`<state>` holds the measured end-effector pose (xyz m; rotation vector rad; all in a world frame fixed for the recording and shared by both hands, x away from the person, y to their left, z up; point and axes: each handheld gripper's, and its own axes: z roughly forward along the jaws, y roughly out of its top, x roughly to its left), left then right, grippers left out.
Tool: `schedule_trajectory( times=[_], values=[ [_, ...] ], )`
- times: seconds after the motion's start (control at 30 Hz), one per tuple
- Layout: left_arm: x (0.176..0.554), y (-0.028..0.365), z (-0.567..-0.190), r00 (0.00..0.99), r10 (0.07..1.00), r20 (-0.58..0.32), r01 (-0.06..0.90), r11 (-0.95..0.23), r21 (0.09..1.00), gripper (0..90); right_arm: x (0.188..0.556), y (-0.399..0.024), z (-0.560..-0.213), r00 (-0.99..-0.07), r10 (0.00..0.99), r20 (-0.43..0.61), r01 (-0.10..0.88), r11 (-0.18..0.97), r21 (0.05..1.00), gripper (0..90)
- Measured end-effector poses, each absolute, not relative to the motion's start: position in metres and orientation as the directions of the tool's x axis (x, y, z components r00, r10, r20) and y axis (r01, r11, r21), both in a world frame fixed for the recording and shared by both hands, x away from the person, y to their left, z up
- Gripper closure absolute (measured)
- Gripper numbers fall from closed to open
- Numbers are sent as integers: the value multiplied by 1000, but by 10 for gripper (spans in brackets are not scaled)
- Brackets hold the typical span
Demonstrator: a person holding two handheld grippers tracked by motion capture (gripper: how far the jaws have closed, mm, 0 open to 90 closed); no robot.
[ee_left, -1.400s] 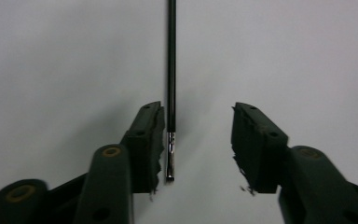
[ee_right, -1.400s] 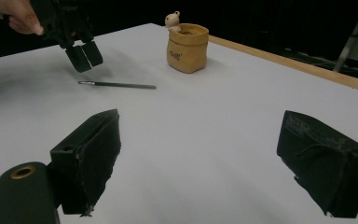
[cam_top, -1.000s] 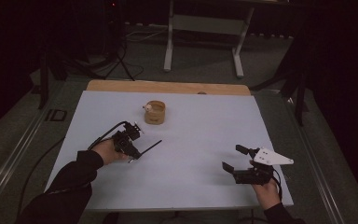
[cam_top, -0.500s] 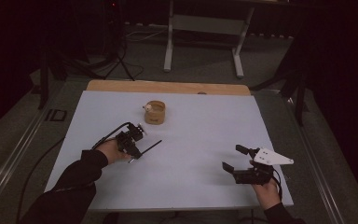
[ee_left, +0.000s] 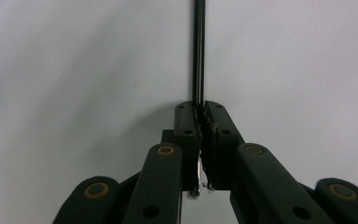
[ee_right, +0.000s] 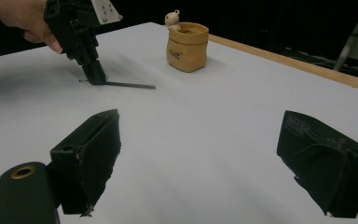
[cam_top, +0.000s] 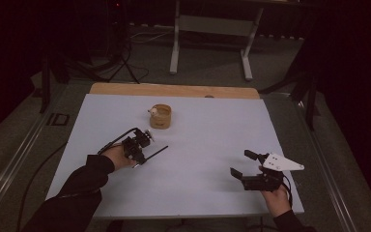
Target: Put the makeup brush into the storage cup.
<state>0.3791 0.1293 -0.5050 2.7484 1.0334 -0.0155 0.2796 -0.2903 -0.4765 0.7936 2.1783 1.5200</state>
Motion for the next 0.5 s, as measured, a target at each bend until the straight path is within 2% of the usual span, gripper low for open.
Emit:
schedule_trajectory(
  times=[0.27, 0.5],
  values=[
    [377, 132, -502, 752, 653, -88, 655, -727, 209, 854, 280, -291, -477, -773, 634, 20, 237, 260, 936, 132],
    [375, 138, -490, 760, 645, -81, 641, -721, 265, 854, 280, -291, -477, -769, 638, 21, 240, 258, 936, 132]
  ],
)
